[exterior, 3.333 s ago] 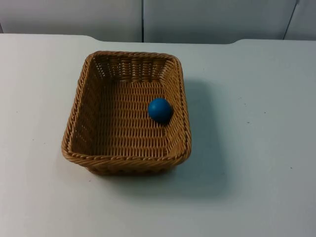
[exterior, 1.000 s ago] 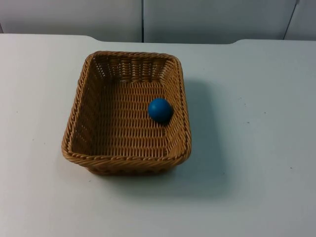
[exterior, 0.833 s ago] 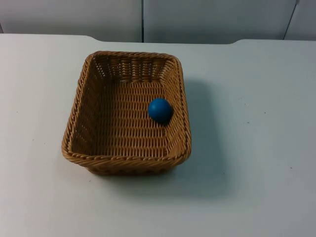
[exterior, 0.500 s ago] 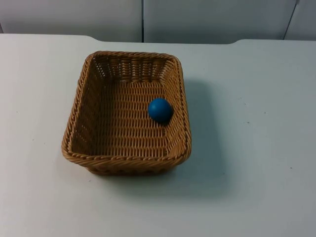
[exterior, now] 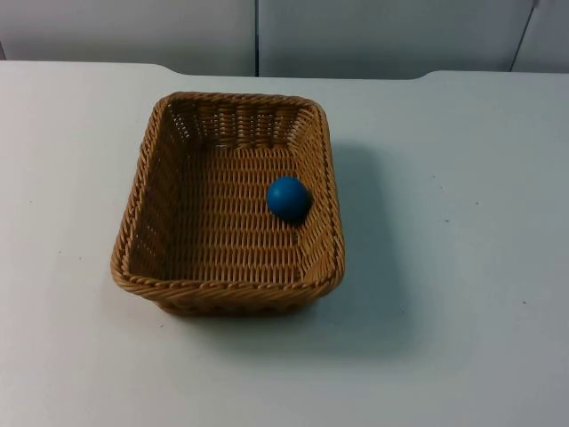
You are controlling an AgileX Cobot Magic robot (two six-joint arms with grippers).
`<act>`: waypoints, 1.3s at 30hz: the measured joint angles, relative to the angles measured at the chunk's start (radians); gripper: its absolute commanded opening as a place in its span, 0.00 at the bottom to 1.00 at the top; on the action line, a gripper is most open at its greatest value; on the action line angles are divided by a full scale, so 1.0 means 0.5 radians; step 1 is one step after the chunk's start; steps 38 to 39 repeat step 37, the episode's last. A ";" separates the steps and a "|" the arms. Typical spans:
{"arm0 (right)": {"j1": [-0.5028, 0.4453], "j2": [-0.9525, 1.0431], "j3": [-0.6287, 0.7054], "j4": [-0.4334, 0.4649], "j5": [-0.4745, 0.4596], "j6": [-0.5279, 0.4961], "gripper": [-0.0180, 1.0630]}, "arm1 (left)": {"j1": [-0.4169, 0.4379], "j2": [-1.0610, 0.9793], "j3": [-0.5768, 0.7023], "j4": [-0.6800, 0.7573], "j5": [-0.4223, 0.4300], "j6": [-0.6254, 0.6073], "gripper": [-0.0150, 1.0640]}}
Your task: Pick up the basket with the left hand and place the ball into the basket with the right hand.
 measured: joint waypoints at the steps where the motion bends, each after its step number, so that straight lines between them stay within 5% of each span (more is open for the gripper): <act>1: 0.000 0.000 0.000 0.000 0.000 0.000 0.98 | 0.000 0.000 0.000 0.000 0.000 0.000 0.99; 27: 0.000 0.000 0.000 0.000 0.000 0.008 0.98 | 0.000 0.000 0.000 0.065 0.000 -0.007 0.99; 36: -0.577 0.000 0.000 0.000 0.000 0.009 0.98 | 0.261 0.000 0.000 0.073 0.004 -0.007 0.99; 39: -0.577 0.000 0.000 0.000 0.000 0.009 0.98 | 0.261 0.000 0.000 0.073 0.004 -0.007 0.99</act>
